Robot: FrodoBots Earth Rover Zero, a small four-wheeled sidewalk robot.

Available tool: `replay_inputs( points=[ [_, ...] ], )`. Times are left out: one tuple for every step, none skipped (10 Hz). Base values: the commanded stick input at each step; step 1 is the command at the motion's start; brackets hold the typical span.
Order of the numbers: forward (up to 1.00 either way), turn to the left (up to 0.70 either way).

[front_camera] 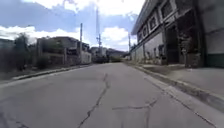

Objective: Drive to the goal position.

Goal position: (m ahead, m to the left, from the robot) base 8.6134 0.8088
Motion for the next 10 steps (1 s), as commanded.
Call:
replay_inputs(
  points=[
    [0.85, 0.00],
    [0.85, 0.00],
    [0.85, 0.00],
    [0.85, 0.00],
    [0.85, 0.00],
    [0.85, 0.00],
    [0.85, 0.00],
    [0.85, 0.00],
    [0.85, 0.00],
    [0.85, 0.00]
  ],
)
